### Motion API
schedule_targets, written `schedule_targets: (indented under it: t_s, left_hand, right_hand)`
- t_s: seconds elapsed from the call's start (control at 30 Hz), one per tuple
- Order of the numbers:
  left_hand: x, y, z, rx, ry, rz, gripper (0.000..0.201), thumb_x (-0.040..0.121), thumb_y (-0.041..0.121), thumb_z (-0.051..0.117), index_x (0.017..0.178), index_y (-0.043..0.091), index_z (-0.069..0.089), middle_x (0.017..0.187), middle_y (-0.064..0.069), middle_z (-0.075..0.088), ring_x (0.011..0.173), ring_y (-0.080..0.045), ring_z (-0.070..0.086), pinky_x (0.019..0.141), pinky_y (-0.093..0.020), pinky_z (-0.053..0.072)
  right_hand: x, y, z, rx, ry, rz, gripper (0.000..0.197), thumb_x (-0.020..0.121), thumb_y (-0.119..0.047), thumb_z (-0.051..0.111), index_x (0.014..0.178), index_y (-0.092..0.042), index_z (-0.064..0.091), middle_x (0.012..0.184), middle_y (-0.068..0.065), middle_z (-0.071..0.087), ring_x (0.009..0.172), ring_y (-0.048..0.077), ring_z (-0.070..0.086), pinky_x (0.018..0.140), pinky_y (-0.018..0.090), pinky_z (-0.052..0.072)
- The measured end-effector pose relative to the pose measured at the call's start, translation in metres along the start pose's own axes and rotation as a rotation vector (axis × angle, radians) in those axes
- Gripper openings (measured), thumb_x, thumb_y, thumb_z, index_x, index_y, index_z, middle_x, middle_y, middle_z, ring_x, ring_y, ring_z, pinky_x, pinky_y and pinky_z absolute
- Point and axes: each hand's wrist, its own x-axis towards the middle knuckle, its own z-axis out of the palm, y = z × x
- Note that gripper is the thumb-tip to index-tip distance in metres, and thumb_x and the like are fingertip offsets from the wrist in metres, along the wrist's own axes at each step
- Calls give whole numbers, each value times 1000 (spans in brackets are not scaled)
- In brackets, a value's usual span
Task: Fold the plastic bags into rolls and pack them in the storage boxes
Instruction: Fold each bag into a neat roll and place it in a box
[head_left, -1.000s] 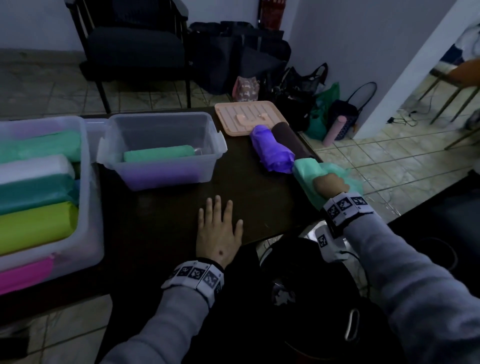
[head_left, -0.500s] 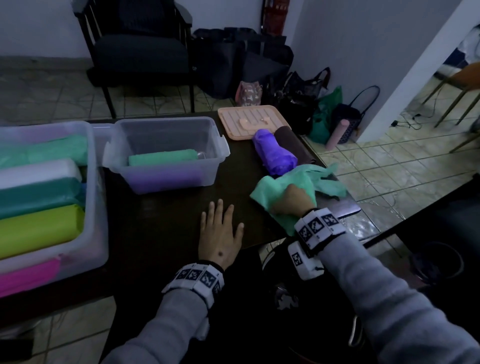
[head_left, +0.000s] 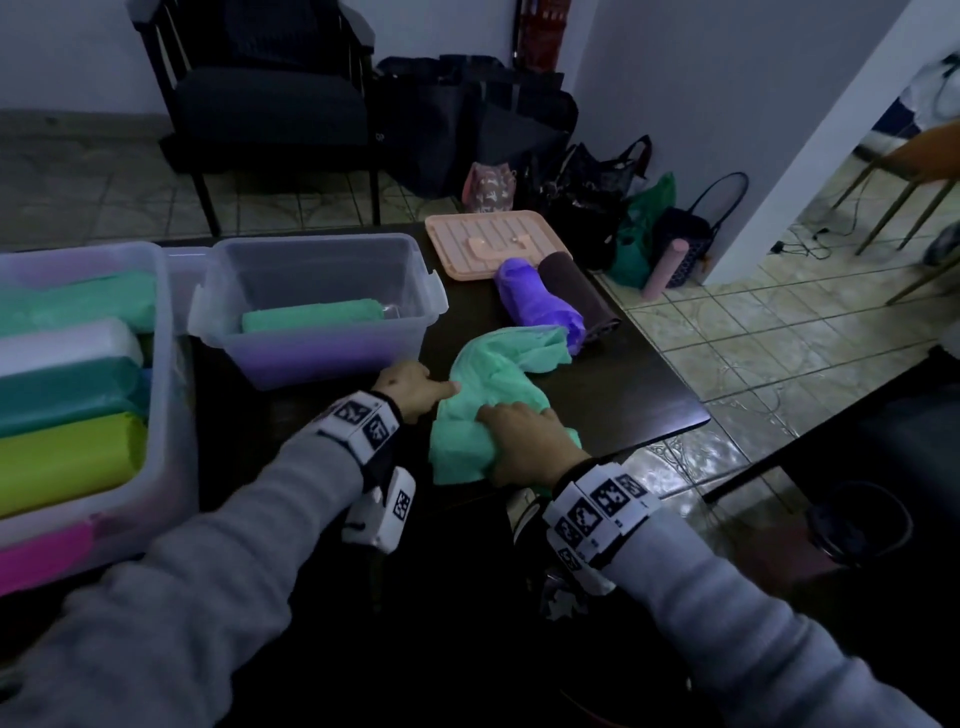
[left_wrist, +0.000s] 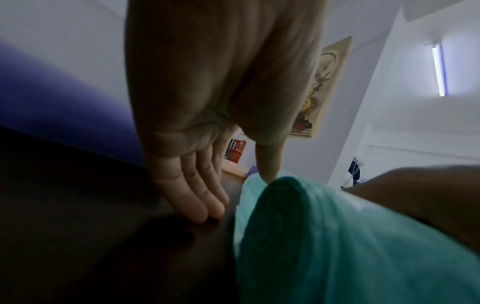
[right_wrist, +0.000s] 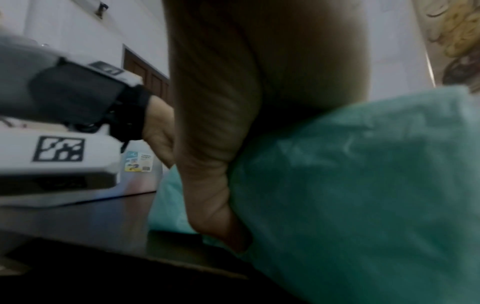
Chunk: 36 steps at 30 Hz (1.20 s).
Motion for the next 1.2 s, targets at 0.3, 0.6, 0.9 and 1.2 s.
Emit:
schedule_targets:
  t_s: [0.3, 0.6, 0.9, 1.2]
  left_hand:
    - [10, 37, 9, -328, -196, -38, 52, 78, 17, 74, 120, -7, 55, 115, -18, 63, 102, -31, 62, 89, -43, 52]
    - [-3, 87, -20, -717, -70, 199, 40, 84, 6, 67, 120, -7, 57, 118, -21, 63, 101, -29, 63, 91, -39, 51]
    - [-1, 118, -52, -692, 12, 275, 13, 91, 7, 58, 84, 19, 58, 74, 5, 63, 65, -6, 61, 61, -20, 52]
    - [14, 143, -61, -167, 451, 331, 93, 44, 53, 86, 121, 10, 56, 122, -7, 59, 110, -23, 58, 95, -33, 48]
  right_hand:
    - [-11, 16, -1, -54, 177, -163, 56, 72, -19, 68, 125, -16, 50, 119, 4, 52, 114, 25, 46, 88, 39, 36]
    - [-7, 39, 11, -254, 538, -294, 58, 42, -17, 75, 96, -21, 55, 87, -1, 57, 85, 19, 44, 73, 34, 28]
    - [-4, 35, 5, -150, 147, -175, 67, 68, -23, 70, 130, -21, 44, 121, 2, 50, 115, 23, 45, 88, 38, 32]
    - [-3, 33, -3, -42, 37, -147, 65, 73, -35, 67, 134, -26, 45, 127, 0, 49, 123, 20, 43, 96, 37, 30]
